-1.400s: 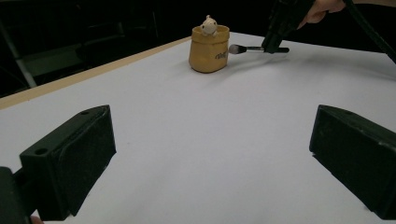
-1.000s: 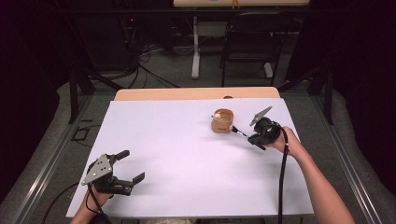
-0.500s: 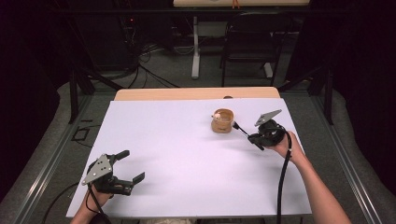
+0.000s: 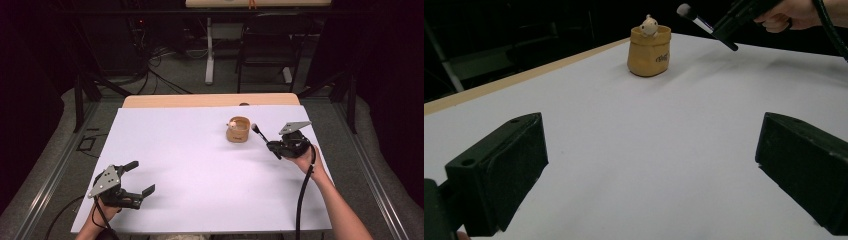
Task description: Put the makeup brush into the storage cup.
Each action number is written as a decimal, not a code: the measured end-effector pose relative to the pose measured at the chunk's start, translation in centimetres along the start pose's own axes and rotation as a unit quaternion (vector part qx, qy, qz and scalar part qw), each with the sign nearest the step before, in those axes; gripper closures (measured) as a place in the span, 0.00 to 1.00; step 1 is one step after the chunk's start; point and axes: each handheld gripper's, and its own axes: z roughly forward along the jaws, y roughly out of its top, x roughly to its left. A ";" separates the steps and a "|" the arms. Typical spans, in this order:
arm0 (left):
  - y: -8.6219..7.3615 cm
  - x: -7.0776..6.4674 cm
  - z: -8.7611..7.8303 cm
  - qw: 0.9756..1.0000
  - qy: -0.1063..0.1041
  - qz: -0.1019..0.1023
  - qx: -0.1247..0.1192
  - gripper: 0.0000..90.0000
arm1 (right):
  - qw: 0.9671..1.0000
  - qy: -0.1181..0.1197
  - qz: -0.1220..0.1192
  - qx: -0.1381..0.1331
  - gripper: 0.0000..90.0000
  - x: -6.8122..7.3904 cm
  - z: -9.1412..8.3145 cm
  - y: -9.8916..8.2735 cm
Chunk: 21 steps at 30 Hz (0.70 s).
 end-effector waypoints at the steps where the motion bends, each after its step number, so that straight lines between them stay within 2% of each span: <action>1: 0.0 0.0 0.0 1.000 0.000 0.000 0.000 0.00 | 1.000 -0.002 0.001 -0.001 0.88 0.0 0.0 -0.1; 4: 0.0 0.0 0.0 1.000 0.000 0.002 0.000 0.00 | 1.000 -0.004 0.010 -0.007 0.88 -0.1 0.0 -0.2; 7: 0.1 0.0 -0.2 1.000 0.010 0.004 -0.006 0.00 | 1.000 -0.011 0.012 -0.023 0.88 0.0 -0.2 -0.2; 16: 0.0 0.0 -0.1 1.000 0.004 0.002 -0.002 0.00 | 0.998 -0.025 0.020 -0.049 0.88 0.3 -0.2 -0.1; 21: 0.0 0.0 -0.1 1.000 0.003 0.002 -0.001 0.00 | 0.998 -0.024 0.022 -0.057 0.88 0.4 -0.1 -0.1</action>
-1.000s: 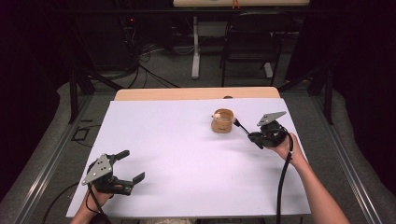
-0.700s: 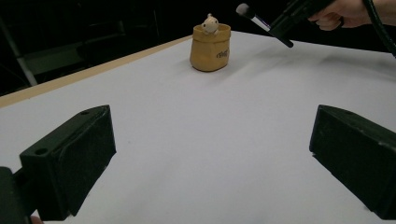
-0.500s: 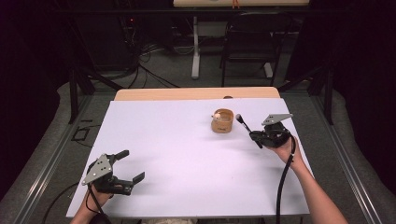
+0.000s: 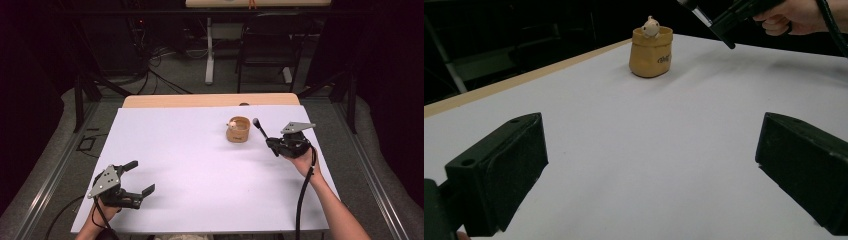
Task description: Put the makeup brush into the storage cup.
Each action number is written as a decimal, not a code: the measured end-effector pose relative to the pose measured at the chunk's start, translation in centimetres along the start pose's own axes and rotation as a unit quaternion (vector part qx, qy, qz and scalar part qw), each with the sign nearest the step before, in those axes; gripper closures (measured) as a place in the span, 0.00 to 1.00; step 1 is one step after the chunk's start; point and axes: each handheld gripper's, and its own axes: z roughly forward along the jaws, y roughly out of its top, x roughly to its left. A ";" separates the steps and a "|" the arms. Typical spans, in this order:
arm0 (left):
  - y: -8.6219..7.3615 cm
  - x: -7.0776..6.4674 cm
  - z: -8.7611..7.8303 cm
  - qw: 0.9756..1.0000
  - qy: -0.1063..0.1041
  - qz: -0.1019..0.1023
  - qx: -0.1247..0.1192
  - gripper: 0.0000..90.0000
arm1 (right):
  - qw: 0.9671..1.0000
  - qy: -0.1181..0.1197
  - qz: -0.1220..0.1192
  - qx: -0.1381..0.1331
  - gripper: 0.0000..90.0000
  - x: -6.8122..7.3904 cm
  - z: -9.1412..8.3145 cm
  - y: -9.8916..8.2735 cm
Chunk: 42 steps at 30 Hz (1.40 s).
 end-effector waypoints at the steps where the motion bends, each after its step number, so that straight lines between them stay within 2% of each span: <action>1: 0.0 0.0 0.0 1.000 0.000 0.000 0.000 0.00 | 1.000 -0.001 0.000 -0.002 0.88 0.0 0.0 0.0; 17: 0.0 0.0 0.0 1.000 -0.002 0.001 0.000 0.00 | 1.000 -0.001 0.004 -0.030 0.88 0.6 0.3 0.7; 34: 0.0 0.0 0.1 1.000 -0.003 0.000 0.001 0.00 | 0.999 -0.001 -0.003 -0.041 0.88 1.3 0.9 1.7; 42: 0.0 0.0 0.0 1.000 -0.001 -0.002 0.002 0.00 | 0.999 0.002 0.002 -0.054 0.88 1.5 1.0 2.6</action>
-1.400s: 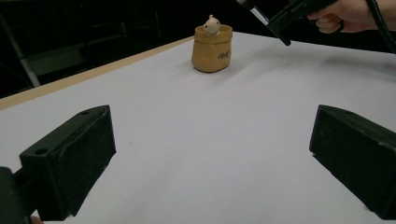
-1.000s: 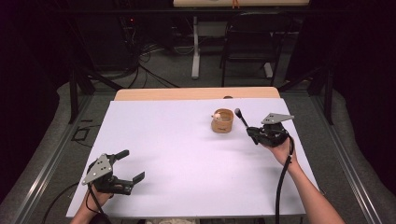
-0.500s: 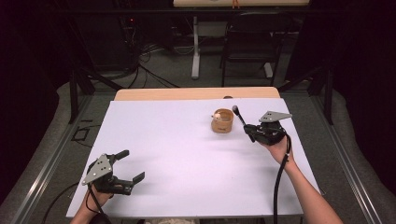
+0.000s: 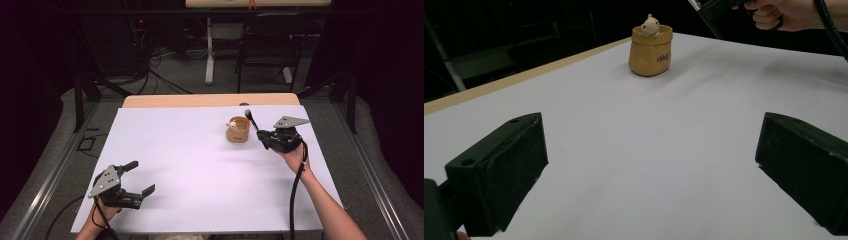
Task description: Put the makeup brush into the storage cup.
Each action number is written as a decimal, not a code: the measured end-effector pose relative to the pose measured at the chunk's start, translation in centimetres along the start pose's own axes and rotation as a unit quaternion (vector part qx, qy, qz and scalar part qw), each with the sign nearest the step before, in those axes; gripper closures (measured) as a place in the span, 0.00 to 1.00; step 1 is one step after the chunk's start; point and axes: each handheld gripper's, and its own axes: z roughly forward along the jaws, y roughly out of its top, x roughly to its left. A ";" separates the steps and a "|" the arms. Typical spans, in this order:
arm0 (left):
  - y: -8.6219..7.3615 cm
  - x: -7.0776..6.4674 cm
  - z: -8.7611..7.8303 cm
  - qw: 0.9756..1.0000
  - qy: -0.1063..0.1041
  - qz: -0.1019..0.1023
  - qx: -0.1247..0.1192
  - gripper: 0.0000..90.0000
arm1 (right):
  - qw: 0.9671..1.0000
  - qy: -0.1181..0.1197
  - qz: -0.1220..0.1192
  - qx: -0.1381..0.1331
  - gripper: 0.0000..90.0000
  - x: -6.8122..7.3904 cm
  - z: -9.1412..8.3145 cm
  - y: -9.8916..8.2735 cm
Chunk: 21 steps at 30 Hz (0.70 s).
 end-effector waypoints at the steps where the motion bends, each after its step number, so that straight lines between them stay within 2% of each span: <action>1: 0.0 0.0 0.0 1.000 0.001 0.000 0.000 0.00 | 1.000 0.000 -0.001 0.000 0.88 0.0 0.0 0.1; 5: 0.0 0.0 0.0 1.000 0.000 -0.001 0.000 0.00 | 1.000 0.000 -0.001 0.002 0.88 -0.1 0.1 0.4; 13: 0.0 0.0 0.0 1.000 0.001 -0.001 0.000 0.00 | 1.000 -0.009 -0.003 -0.014 0.88 -0.2 0.3 1.0; 21: 0.0 0.0 0.0 1.000 0.000 0.000 -0.001 0.00 | 0.999 -0.013 0.006 -0.034 0.88 -0.3 0.5 1.5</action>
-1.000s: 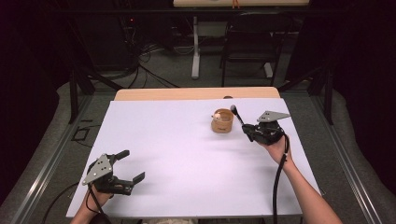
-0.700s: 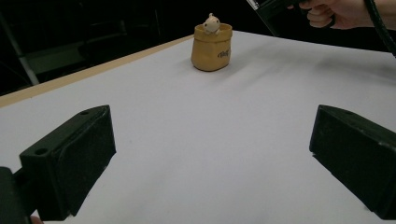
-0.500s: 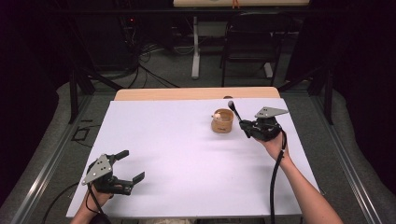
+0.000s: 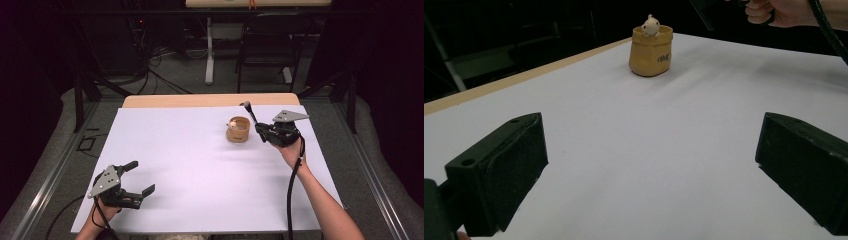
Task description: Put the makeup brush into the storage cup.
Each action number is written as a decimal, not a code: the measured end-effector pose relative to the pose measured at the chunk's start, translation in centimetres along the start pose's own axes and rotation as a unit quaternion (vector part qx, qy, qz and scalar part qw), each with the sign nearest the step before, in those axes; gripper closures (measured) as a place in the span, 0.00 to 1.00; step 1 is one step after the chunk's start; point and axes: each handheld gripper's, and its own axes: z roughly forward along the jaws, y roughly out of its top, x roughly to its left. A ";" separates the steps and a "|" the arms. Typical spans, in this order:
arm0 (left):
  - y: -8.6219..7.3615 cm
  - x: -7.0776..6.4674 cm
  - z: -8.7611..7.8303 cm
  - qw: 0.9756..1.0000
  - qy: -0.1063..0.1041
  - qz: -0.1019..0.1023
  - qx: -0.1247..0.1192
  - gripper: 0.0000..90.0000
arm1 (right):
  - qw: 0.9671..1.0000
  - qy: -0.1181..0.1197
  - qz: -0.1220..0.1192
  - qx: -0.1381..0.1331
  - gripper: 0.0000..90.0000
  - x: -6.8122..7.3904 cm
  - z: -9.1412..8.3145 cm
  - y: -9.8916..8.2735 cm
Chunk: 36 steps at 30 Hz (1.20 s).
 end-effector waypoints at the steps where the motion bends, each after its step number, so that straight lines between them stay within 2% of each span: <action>1: 0.0 0.0 0.0 1.000 0.000 0.000 0.000 0.00 | 1.000 0.000 0.002 -0.001 0.88 0.0 0.1 0.1; 9: 0.0 0.0 0.0 1.000 0.000 0.000 0.000 0.00 | 1.000 -0.003 0.008 -0.012 0.88 0.1 0.6 0.3; 13: 0.0 0.0 0.0 1.000 0.000 0.000 0.000 0.00 | 0.999 -0.012 0.007 -0.029 0.88 0.2 0.6 0.4; 21: 0.0 0.0 0.0 1.000 0.000 0.001 0.000 0.00 | 0.999 -0.021 0.007 -0.038 0.88 0.3 0.8 0.6; 24: 0.0 0.0 0.0 1.000 0.000 0.000 0.000 0.00 | 0.998 -0.026 0.013 -0.052 0.88 0.2 0.8 0.8; 36: 0.0 0.0 -0.1 1.000 0.002 0.001 -0.001 0.00 | 0.997 -0.033 0.017 -0.065 0.88 0.3 1.6 1.6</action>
